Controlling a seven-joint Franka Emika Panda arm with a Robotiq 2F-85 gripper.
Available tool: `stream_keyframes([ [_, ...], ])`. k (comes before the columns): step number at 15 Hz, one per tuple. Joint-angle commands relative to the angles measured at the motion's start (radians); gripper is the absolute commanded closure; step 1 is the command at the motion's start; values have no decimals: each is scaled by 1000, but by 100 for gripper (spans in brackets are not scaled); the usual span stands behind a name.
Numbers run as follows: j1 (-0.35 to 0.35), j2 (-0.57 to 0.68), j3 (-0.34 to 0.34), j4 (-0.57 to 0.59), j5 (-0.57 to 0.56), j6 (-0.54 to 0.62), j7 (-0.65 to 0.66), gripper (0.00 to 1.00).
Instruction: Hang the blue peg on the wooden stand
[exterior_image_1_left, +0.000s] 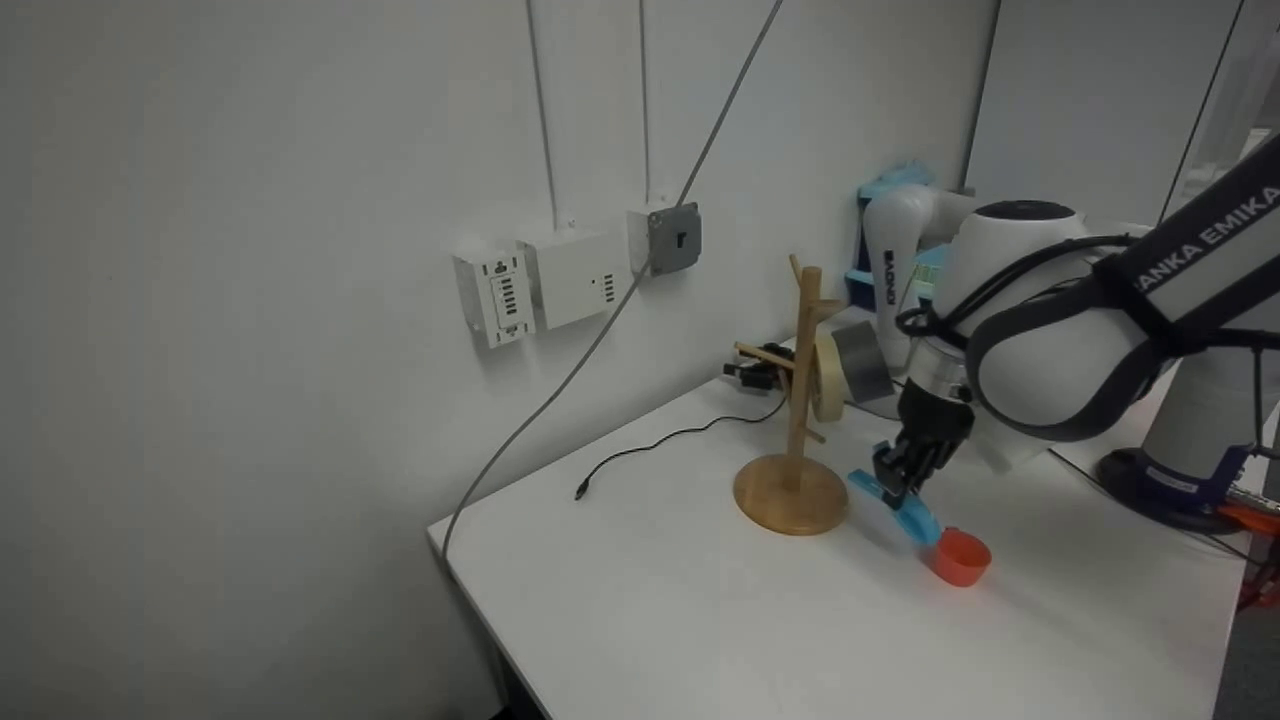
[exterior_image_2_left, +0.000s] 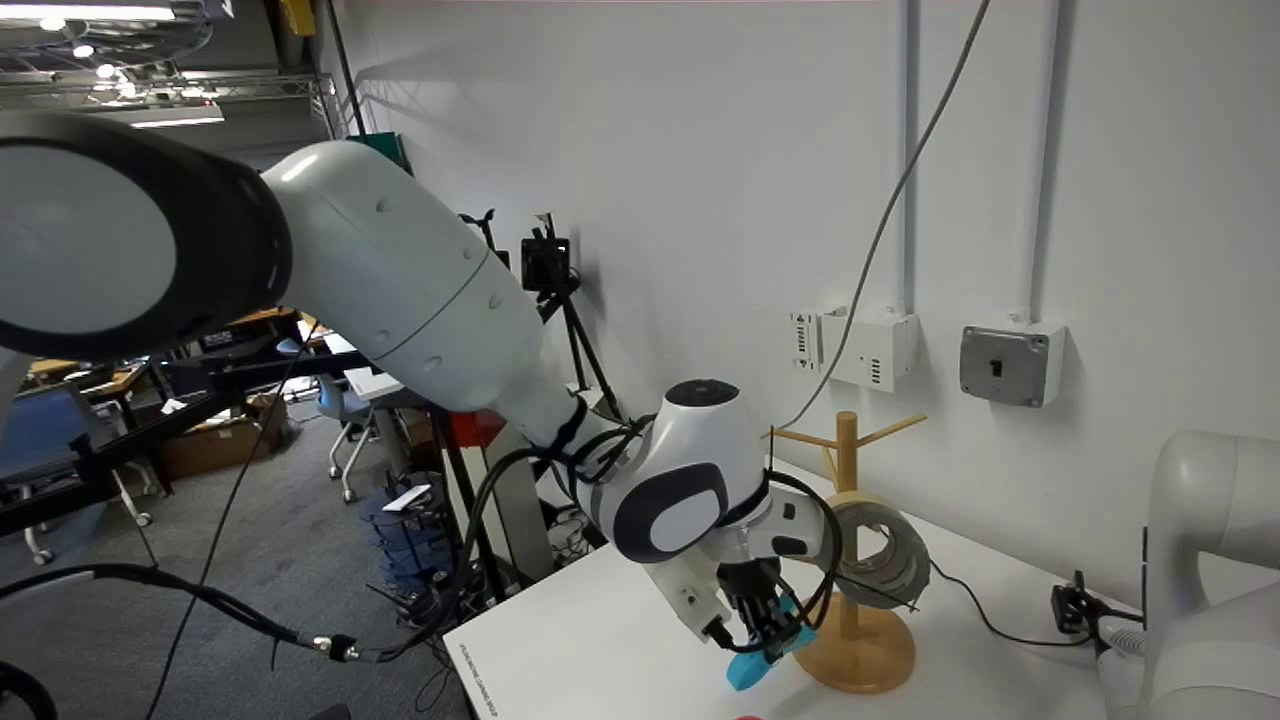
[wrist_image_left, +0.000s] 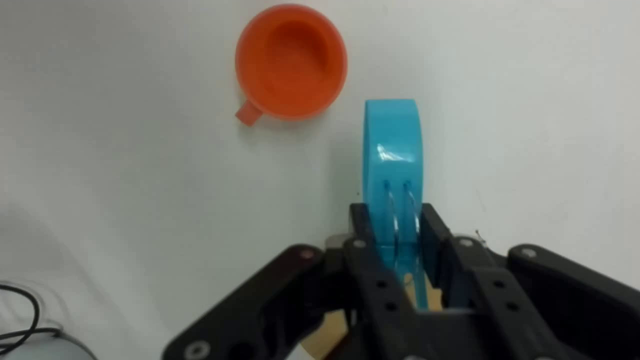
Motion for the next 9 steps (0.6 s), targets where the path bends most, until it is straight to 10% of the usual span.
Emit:
stream_keyframes([
  [1,-31,-86,45,-76,58,-43,-48,93],
  [9,-15,-224,46,-174,64,-90,-61,93],
])
